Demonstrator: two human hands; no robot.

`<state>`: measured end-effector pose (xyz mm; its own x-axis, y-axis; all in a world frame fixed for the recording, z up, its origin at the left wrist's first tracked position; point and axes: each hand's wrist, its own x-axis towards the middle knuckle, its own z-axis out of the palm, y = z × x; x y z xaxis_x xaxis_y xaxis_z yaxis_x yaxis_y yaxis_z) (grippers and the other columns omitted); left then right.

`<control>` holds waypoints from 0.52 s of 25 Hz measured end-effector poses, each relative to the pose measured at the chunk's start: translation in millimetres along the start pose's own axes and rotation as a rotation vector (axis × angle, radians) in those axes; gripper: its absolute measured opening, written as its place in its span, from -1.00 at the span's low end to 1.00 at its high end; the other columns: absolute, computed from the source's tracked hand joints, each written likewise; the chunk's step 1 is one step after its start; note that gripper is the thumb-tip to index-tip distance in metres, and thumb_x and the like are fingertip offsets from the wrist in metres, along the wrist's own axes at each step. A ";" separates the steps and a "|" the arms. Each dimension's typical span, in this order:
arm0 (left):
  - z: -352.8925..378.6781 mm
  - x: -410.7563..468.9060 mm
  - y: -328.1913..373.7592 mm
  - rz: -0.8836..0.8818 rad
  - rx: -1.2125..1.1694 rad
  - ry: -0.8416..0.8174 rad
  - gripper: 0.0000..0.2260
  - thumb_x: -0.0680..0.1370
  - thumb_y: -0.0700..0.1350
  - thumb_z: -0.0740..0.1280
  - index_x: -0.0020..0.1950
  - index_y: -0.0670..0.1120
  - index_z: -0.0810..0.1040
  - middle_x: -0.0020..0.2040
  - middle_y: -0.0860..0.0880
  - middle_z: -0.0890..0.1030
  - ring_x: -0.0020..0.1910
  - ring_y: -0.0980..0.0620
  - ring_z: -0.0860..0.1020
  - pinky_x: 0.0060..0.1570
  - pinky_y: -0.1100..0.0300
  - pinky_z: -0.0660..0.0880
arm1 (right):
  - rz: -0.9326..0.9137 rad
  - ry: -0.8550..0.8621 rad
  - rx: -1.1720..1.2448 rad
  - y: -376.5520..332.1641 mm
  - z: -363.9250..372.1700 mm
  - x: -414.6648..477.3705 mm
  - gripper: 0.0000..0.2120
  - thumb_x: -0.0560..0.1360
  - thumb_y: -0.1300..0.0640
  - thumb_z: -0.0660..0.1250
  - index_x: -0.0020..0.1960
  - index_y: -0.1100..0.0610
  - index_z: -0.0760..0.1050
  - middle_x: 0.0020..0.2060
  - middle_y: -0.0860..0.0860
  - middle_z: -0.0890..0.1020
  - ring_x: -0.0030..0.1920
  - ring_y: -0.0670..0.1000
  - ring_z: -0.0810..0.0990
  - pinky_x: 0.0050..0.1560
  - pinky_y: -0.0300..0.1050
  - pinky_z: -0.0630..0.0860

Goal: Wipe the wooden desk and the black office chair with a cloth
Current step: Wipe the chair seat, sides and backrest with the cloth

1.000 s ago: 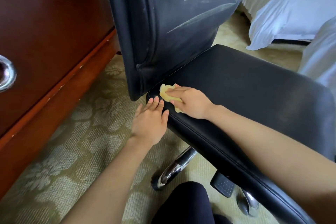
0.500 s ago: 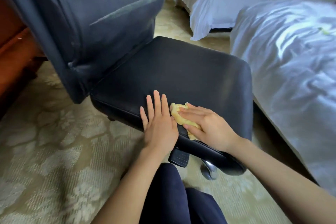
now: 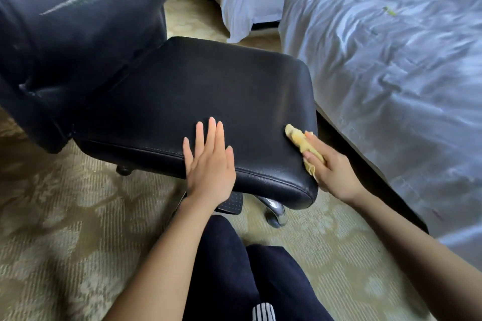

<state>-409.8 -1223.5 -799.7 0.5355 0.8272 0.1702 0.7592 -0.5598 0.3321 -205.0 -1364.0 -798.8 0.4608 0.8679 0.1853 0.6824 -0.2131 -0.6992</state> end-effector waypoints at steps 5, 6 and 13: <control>-0.6 0.1 -2.2 0.024 -0.010 -0.013 -0.52 0.66 0.00 -0.11 0.56 -0.03 -0.12 0.57 0.06 -0.18 0.53 0.04 -0.23 0.44 -0.01 -0.29 | 0.185 0.063 -0.036 17.2 2.2 61.4 -0.66 0.58 0.03 0.22 0.35 -0.03 0.42 0.28 -0.10 0.48 0.33 -0.12 0.36 0.30 -0.33 0.19; -0.9 0.0 -2.5 0.026 -0.006 -0.015 -0.52 0.66 -0.01 -0.11 0.56 -0.03 -0.13 0.57 0.06 -0.18 0.53 0.04 -0.24 0.44 -0.01 -0.29 | 0.217 0.064 -0.040 18.6 2.0 75.3 -0.70 0.58 0.02 0.21 0.29 -0.02 0.47 0.22 -0.05 0.53 0.27 -0.07 0.43 0.28 -0.26 0.26; -1.4 5.6 -6.1 0.025 0.004 -0.092 -0.53 0.66 0.00 -0.11 0.56 -0.01 -0.13 0.56 0.06 -0.20 0.52 0.03 -0.25 0.43 -0.02 -0.31 | 0.289 0.110 -0.071 4.5 10.7 85.1 -0.64 0.55 0.01 0.24 0.34 -0.04 0.44 0.30 -0.05 0.50 0.34 0.00 0.41 0.30 -0.21 0.26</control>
<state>-412.0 -1215.4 -799.5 0.5856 0.8053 0.0927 0.7466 -0.5804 0.3250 -168.8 -1286.3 -793.6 0.6972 0.7141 0.0621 0.5503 -0.4778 -0.6847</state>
